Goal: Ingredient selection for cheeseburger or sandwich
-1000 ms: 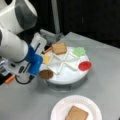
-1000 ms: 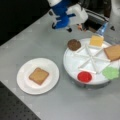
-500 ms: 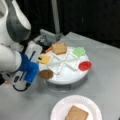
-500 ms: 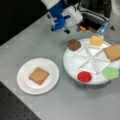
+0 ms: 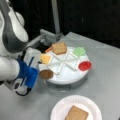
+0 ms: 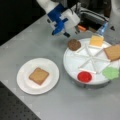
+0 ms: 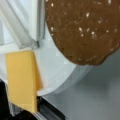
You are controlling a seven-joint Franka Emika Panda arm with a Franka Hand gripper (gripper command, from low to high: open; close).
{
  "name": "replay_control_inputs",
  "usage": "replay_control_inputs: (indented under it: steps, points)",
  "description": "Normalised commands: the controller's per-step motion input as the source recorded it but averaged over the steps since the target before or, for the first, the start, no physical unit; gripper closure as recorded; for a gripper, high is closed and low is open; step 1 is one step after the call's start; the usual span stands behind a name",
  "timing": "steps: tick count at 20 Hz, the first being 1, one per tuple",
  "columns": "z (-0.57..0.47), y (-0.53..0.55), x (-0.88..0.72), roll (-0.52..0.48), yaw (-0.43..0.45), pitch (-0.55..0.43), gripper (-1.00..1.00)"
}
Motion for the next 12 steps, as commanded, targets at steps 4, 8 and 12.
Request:
replay_control_inputs:
  steps: [4, 8, 12]
  points:
    - [-0.09, -0.3, 0.33, 0.431, 0.146, -0.013, -1.0]
    - [-0.04, -0.26, 0.35, 0.421, 0.121, 0.03, -1.0]
    - [-0.02, -0.2, 0.33, 0.395, 0.066, 0.061, -1.0]
